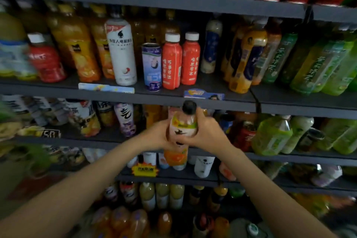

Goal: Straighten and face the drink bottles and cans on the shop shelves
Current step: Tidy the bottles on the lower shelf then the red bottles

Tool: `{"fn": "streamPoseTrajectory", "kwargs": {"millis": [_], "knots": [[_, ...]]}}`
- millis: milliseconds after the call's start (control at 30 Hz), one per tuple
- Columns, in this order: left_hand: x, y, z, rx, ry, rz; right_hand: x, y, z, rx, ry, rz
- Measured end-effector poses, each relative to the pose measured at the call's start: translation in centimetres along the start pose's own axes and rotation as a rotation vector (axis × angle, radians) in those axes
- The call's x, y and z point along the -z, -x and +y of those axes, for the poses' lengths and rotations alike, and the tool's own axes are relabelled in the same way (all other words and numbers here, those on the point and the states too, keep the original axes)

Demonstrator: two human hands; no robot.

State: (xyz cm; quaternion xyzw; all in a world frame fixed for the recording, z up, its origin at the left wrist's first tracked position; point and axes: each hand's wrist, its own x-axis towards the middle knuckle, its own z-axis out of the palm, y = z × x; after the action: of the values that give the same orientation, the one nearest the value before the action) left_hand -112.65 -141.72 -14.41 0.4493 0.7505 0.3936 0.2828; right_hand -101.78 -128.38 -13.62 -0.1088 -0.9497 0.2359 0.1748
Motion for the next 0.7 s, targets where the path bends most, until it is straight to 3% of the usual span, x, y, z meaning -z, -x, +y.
{"fn": "streamPoseTrajectory", "kwargs": {"millis": [267,400,533,700], "knots": [[-1.7,1.7,-6.7,0.167,-0.006,0.288,-6.6,-1.1,-1.3,-0.221,-0.4,-0.154],[-0.9,3.0,-8.7,0.249,0.053,0.356,-8.7,-2.2,-3.0,-0.216,-0.464,-0.205],[2.0,4.3,-12.0,0.277,0.049,0.353,-12.2,-3.3,-5.5,-0.216,-0.436,-0.178],[7.4,4.9,-16.1,0.356,-0.027,0.44,-18.0,-6.3,-10.7,-0.295,-0.483,-0.009]]}}
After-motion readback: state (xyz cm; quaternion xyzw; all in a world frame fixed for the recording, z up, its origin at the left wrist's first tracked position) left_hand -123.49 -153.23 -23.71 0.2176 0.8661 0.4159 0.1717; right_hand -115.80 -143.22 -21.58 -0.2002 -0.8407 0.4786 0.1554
